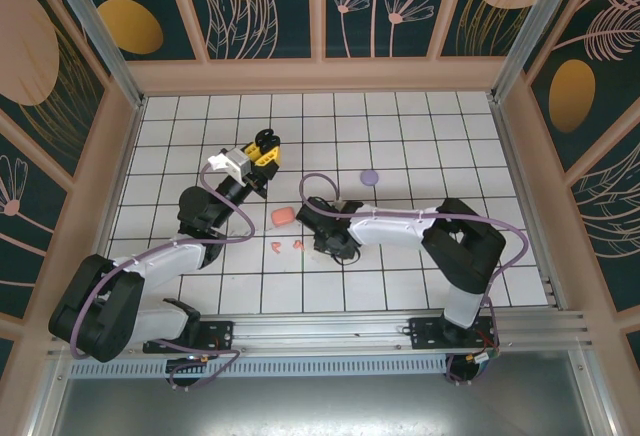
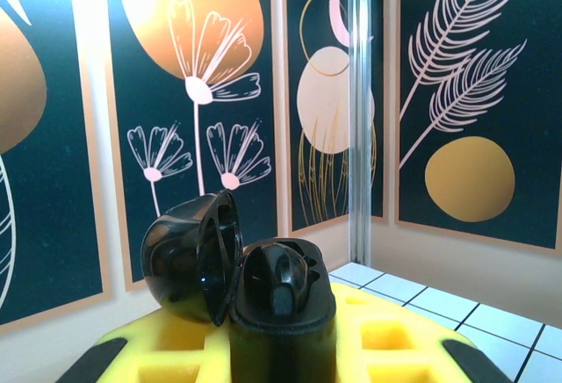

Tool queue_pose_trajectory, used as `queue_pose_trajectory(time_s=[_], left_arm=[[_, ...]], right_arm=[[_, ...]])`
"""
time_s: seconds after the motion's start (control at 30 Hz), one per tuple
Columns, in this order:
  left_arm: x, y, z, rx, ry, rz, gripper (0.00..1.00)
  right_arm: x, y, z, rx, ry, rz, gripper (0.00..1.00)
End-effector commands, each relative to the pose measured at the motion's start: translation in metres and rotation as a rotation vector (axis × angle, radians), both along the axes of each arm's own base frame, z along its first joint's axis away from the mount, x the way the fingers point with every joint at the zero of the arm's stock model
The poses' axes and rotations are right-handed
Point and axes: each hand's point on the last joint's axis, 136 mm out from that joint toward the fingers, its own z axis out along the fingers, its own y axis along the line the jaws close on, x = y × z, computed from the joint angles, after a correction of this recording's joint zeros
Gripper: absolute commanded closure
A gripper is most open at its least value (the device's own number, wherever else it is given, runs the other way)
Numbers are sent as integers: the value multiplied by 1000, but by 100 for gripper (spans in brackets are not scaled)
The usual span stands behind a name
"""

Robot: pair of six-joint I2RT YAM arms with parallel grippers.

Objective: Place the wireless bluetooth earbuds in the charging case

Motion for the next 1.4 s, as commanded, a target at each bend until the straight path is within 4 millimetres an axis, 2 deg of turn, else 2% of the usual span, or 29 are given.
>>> queue_pose_trajectory(time_s=[0.0, 0.2, 0.6, 1.17, 1.37], left_arm=[[-8, 3, 14, -29, -49, -17, 100], [-8, 2, 15, -30, -50, -20, 100], [-8, -1, 15, -20, -42, -34, 100], [-6, -6, 13, -5, -28, -56, 100], [-5, -8, 13, 4, -24, -63, 100]], right_arm=[[-5, 1, -2, -46, -5, 42, 62], [-11, -4, -9, -84, 8, 60, 63], [1, -15, -18, -137, -6, 85, 66], [9, -10, -23, -143, -9, 104, 70], [12, -10, -22, -138, -13, 109, 76]])
